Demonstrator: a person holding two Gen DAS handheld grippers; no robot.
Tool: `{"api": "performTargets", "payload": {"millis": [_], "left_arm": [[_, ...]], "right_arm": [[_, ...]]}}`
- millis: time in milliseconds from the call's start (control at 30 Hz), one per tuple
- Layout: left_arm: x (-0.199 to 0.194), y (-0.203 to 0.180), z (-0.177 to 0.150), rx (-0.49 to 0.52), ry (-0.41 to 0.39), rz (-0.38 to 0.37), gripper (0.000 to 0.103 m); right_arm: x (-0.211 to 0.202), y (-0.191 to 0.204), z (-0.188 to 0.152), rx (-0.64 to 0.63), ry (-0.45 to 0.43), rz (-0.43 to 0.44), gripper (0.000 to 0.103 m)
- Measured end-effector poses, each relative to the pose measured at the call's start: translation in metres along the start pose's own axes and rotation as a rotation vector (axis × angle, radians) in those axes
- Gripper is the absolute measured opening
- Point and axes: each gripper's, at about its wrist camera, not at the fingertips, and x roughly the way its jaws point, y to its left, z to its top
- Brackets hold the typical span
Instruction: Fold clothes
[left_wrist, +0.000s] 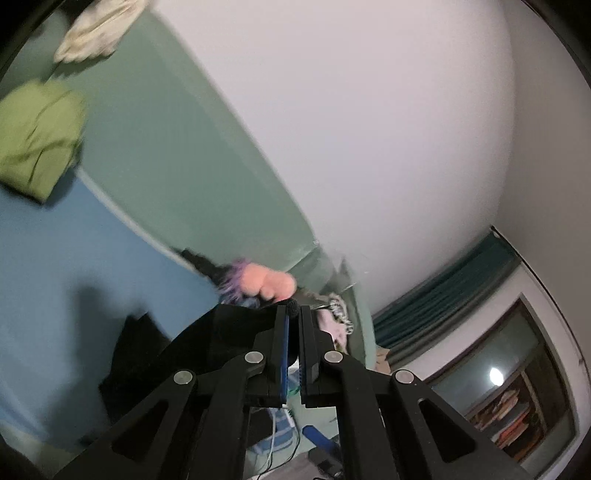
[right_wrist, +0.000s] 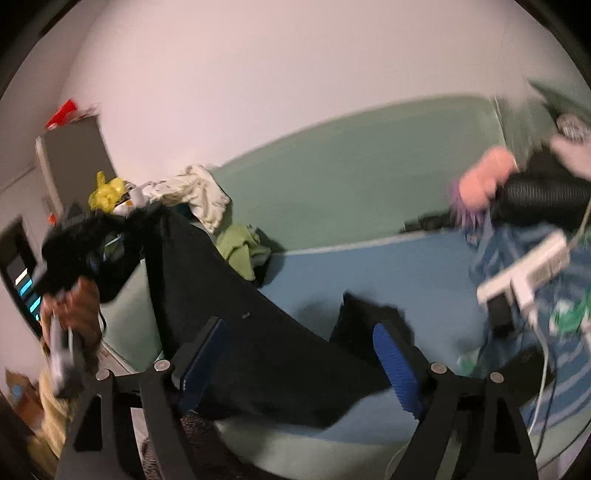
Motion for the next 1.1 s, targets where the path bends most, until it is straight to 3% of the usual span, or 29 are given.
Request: {"api": "performTargets", "payload": {"millis": [200, 267, 367, 467, 533, 600, 733, 900, 1000, 1100], "left_arm": [[-0.023, -0.051, 0.022, 0.107, -0.051, -0.042, 0.004], [-0.034, -0.058, 0.026, 0.133, -0.068, -0.042, 0.004], [-0.059, -0.048, 0.03, 0.162, -0.083, 0.019, 0.004], [-0.092, -0.013, 0.028, 0.162, -0.075, 0.105, 0.004], [-0.115, 0.02, 0.023, 0.147, -0.07, 0.214, 0.004], [-0.138, 0.066, 0.012, 0.081, -0.037, 0.346, 0.003], [-0.16, 0.168, -0.023, -0.098, 0.08, 0.535, 0.003], [-0.154, 0.255, -0.061, -0.287, 0.208, 0.604, 0.003], [-0.146, 0.272, -0.066, -0.298, 0.242, 0.622, 0.003], [-0.137, 0.278, -0.07, -0.286, 0.287, 0.652, 0.003]], "right_arm": [[0.041, 0.057, 0.005, -0.192, 0.025, 0.08, 0.086], [0.065, 0.074, 0.004, -0.243, 0.038, 0.047, 0.085], [0.082, 0.077, 0.006, -0.281, 0.025, -0.048, 0.085], [0.095, 0.066, 0.008, -0.306, 0.049, -0.056, 0.086], [0.111, 0.054, 0.007, -0.302, 0.103, -0.083, 0.086], [0.129, 0.039, 0.0, -0.281, 0.162, -0.1, 0.086], [0.185, 0.005, -0.02, -0.205, 0.307, -0.148, 0.085], [0.244, -0.027, -0.025, -0.126, 0.435, -0.126, 0.08], [0.275, -0.023, -0.022, -0.193, 0.517, -0.118, 0.079], [0.307, -0.017, -0.023, -0.206, 0.615, -0.19, 0.079]]}}
